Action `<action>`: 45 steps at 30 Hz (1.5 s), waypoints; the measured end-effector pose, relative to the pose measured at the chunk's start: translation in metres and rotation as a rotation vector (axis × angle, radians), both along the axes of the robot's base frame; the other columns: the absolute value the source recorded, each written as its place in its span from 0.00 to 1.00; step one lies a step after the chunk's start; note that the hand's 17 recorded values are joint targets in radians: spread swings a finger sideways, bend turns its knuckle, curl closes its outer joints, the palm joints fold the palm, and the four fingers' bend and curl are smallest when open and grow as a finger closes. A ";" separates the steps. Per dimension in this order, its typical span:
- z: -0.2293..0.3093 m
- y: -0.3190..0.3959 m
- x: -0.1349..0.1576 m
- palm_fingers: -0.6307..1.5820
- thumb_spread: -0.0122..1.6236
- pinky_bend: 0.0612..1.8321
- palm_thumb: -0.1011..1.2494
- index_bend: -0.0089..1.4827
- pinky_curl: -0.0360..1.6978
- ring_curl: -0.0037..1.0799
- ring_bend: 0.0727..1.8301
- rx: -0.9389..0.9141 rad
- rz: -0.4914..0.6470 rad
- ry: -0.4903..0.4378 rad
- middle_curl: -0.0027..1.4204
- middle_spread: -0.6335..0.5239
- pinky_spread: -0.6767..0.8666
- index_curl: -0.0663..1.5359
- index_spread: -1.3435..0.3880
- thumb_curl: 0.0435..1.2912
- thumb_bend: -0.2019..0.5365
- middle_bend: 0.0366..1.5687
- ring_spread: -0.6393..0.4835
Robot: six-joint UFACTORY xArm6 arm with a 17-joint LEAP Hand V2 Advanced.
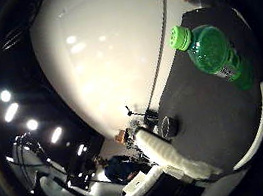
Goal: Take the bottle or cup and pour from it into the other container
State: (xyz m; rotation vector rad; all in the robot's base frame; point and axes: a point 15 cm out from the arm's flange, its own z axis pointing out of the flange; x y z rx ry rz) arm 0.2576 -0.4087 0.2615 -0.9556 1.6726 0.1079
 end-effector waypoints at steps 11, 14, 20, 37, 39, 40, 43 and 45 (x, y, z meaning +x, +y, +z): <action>-0.023 -0.009 0.001 0.35 0.67 0.48 0.45 0.11 0.02 0.20 0.26 0.041 -0.009 0.013 0.24 0.56 0.75 0.22 0.63 0.22 0.24 0.18 0.69; -0.027 -0.016 0.002 0.35 0.67 0.48 0.45 0.11 0.02 0.20 0.26 0.038 -0.012 0.016 0.24 0.56 0.75 0.22 0.63 0.22 0.24 0.18 0.69; -0.035 -0.021 0.008 0.35 0.67 0.47 0.45 0.11 0.02 0.21 0.26 0.046 -0.004 0.019 0.25 0.56 0.75 0.21 0.63 0.22 0.24 0.18 0.69; -0.054 -0.008 0.043 0.35 0.67 0.47 0.46 0.11 0.02 0.21 0.26 0.075 0.032 0.015 0.24 0.57 0.75 0.21 0.64 0.23 0.24 0.18 0.69; -0.055 -0.007 0.046 0.35 0.67 0.47 0.46 0.11 0.02 0.21 0.26 0.076 0.034 0.019 0.25 0.57 0.75 0.21 0.64 0.22 0.24 0.18 0.69; -0.056 -0.006 0.048 0.35 0.67 0.47 0.46 0.11 0.02 0.21 0.26 0.077 0.035 0.021 0.25 0.57 0.75 0.21 0.64 0.22 0.24 0.18 0.69; -0.060 -0.002 0.052 0.35 0.67 0.48 0.46 0.11 0.02 0.21 0.26 0.084 0.045 0.023 0.24 0.57 0.75 0.21 0.64 0.22 0.24 0.18 0.69; -0.062 0.000 0.056 0.35 0.67 0.48 0.47 0.11 0.02 0.21 0.26 0.088 0.053 0.025 0.25 0.58 0.75 0.21 0.64 0.23 0.24 0.19 0.69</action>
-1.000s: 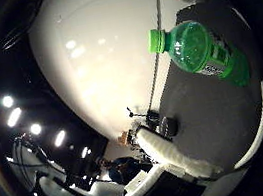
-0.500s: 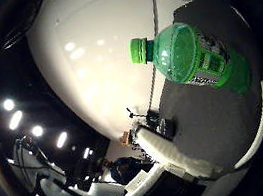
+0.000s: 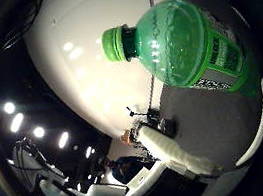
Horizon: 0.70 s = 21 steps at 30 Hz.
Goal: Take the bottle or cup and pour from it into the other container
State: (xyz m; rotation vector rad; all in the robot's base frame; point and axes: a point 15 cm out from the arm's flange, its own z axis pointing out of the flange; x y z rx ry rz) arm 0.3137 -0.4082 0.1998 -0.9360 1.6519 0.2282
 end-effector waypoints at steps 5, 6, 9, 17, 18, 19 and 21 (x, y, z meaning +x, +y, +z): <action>-0.001 0.000 0.008 0.36 0.67 0.48 0.47 0.11 0.02 0.21 0.27 -0.005 0.007 -0.004 0.25 0.58 0.75 0.21 0.64 0.23 0.24 0.19 0.69; -0.001 0.000 0.009 0.36 0.67 0.48 0.47 0.11 0.02 0.21 0.27 -0.005 0.008 -0.004 0.25 0.58 0.74 0.21 0.64 0.23 0.24 0.19 0.69; -0.002 0.002 0.011 0.37 0.67 0.48 0.47 0.11 0.02 0.21 0.28 0.003 0.012 0.001 0.25 0.57 0.74 0.21 0.64 0.23 0.24 0.19 0.68; -0.003 0.006 0.015 0.46 0.66 0.50 0.50 0.12 0.01 0.24 0.39 0.006 0.024 0.002 0.25 0.54 0.67 0.21 0.66 0.24 0.25 0.23 0.62; -0.003 0.006 0.016 0.48 0.66 0.50 0.51 0.12 0.01 0.24 0.41 0.006 0.025 0.002 0.26 0.53 0.65 0.22 0.66 0.24 0.25 0.23 0.60; -0.003 0.008 0.016 0.50 0.66 0.50 0.52 0.13 0.01 0.25 0.44 0.008 0.029 0.001 0.26 0.52 0.61 0.22 0.66 0.24 0.25 0.25 0.58; -0.003 0.009 0.017 0.54 0.66 0.52 0.54 0.13 0.01 0.26 0.46 0.011 0.034 0.002 0.27 0.50 0.56 0.23 0.66 0.25 0.25 0.27 0.55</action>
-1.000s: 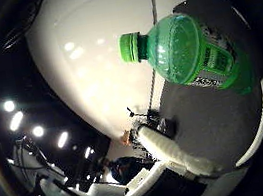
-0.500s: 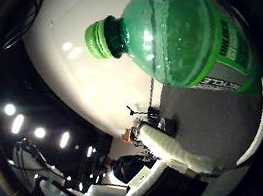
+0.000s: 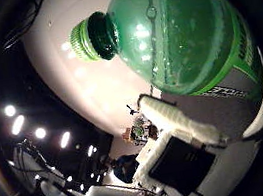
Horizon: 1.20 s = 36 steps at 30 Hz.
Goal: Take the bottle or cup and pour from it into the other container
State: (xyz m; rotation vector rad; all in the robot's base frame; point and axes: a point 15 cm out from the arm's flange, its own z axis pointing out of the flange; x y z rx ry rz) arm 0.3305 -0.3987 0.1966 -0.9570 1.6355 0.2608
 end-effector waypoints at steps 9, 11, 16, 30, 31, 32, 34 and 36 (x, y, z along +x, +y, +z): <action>0.003 0.024 0.014 0.75 0.63 0.61 0.64 0.16 0.02 0.31 0.55 0.031 0.085 -0.010 0.34 0.44 0.28 0.29 0.61 0.30 0.26 0.42 0.45; 0.007 0.030 0.017 0.81 0.61 0.62 0.68 0.19 0.03 0.33 0.56 0.043 0.129 -0.018 0.35 0.43 0.23 0.32 0.60 0.31 0.26 0.44 0.44; 0.018 0.041 0.020 0.87 0.56 0.66 0.72 0.32 0.08 0.38 0.59 0.098 0.236 -0.019 0.40 0.45 0.18 0.39 0.59 0.35 0.24 0.55 0.44; 0.039 0.047 0.022 0.79 0.44 0.84 0.91 0.73 0.28 0.58 0.74 0.110 0.271 -0.037 0.50 0.46 0.31 0.56 0.65 0.52 0.26 0.85 0.39; 0.044 0.048 0.022 0.79 0.41 0.84 0.91 0.74 0.28 0.59 0.75 0.106 0.276 -0.039 0.50 0.45 0.31 0.57 0.65 0.53 0.25 0.86 0.39; 0.048 0.049 0.022 0.78 0.39 0.84 0.91 0.75 0.29 0.60 0.75 0.099 0.280 -0.041 0.51 0.45 0.31 0.57 0.65 0.55 0.25 0.87 0.39; 0.058 0.052 0.024 0.78 0.34 0.83 0.92 0.76 0.30 0.62 0.75 0.076 0.292 -0.041 0.51 0.45 0.31 0.57 0.65 0.58 0.25 0.87 0.39; 0.071 0.059 0.028 0.78 0.29 0.81 0.93 0.77 0.31 0.63 0.75 0.045 0.315 -0.041 0.51 0.45 0.31 0.58 0.65 0.61 0.25 0.88 0.39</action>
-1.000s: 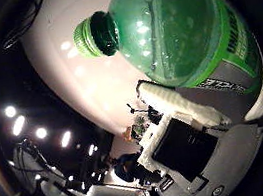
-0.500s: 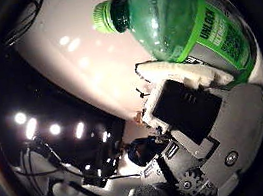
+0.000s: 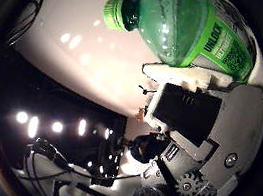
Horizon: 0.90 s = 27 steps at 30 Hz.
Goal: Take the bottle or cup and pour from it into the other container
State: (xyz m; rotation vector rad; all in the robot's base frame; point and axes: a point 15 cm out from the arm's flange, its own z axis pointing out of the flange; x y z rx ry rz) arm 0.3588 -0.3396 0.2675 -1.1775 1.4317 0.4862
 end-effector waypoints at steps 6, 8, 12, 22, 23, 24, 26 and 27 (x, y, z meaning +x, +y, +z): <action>0.038 0.034 0.006 0.78 0.19 0.78 0.94 0.78 0.35 0.66 0.77 -0.125 0.099 0.021 0.52 0.46 0.31 0.58 0.66 0.66 0.25 0.88 0.40; 0.050 0.049 0.008 0.78 0.17 0.77 0.94 0.78 0.36 0.66 0.77 -0.169 0.136 0.033 0.52 0.46 0.32 0.58 0.66 0.68 0.25 0.88 0.40; 0.074 0.083 0.008 0.78 0.15 0.75 0.94 0.78 0.39 0.67 0.77 -0.279 0.197 0.079 0.52 0.47 0.32 0.58 0.66 0.70 0.25 0.88 0.41; 0.123 0.164 0.015 0.79 0.13 0.72 0.93 0.79 0.45 0.67 0.77 -0.612 0.270 0.200 0.53 0.47 0.31 0.58 0.66 0.72 0.25 0.88 0.41; 0.127 0.172 0.016 0.79 0.12 0.71 0.93 0.79 0.46 0.67 0.77 -0.643 0.277 0.212 0.53 0.47 0.31 0.58 0.66 0.73 0.25 0.88 0.41; 0.130 0.180 0.017 0.79 0.12 0.71 0.93 0.79 0.46 0.67 0.77 -0.670 0.286 0.223 0.53 0.47 0.31 0.58 0.66 0.73 0.25 0.87 0.41; 0.136 0.196 0.019 0.79 0.12 0.70 0.93 0.79 0.47 0.67 0.77 -0.718 0.306 0.243 0.54 0.47 0.31 0.58 0.66 0.73 0.25 0.87 0.41; 0.138 0.203 0.019 0.79 0.12 0.70 0.93 0.79 0.48 0.67 0.77 -0.740 0.318 0.253 0.54 0.47 0.31 0.58 0.66 0.73 0.25 0.87 0.41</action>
